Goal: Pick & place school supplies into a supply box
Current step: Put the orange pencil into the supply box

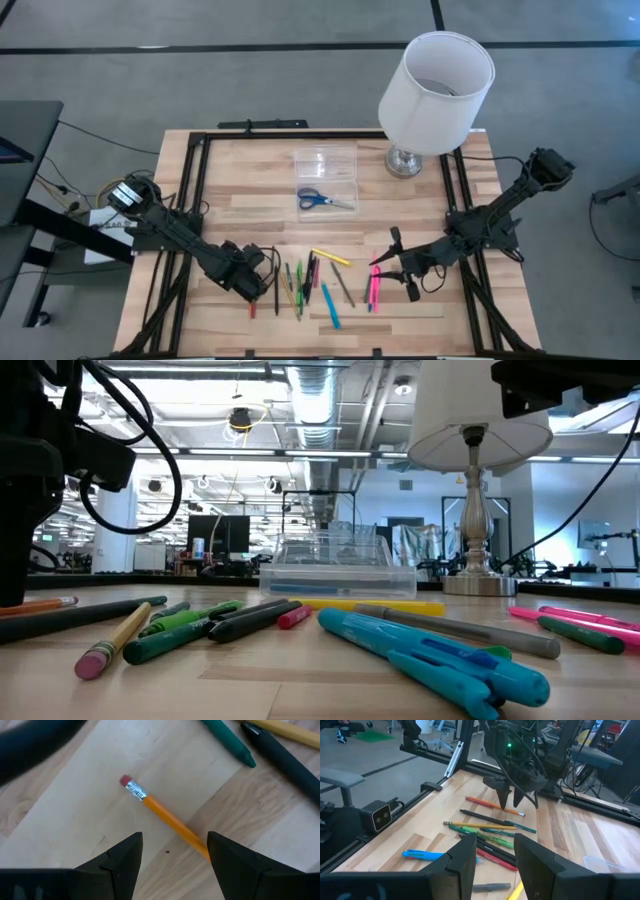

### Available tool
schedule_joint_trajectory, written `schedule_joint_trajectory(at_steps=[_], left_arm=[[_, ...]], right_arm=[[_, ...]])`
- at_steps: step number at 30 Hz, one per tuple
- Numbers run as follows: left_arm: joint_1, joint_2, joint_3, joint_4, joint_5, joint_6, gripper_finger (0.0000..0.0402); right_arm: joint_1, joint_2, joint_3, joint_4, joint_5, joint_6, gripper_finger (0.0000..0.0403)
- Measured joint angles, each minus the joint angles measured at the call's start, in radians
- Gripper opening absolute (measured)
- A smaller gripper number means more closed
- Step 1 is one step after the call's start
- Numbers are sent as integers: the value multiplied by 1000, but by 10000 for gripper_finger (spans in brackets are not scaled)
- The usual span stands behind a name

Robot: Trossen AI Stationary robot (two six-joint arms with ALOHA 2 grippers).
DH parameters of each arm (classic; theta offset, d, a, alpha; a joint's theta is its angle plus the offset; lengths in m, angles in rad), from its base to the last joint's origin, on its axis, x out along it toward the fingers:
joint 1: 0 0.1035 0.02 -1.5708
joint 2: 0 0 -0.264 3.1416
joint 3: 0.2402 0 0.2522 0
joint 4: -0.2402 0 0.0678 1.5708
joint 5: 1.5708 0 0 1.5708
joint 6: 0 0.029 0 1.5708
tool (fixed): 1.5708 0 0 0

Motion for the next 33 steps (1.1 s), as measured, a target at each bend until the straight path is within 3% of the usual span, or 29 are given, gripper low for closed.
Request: schedule_joint_trajectory(at_steps=[23, 33], left_arm=[[2, 84, 6, 56, 17, 42, 218], [1, 84, 5, 67, 11, 41, 133]], right_arm=[[0, 0, 0, -3, 0, 0, 127], [0, 0, 0, -3, 0, 0, 127]])
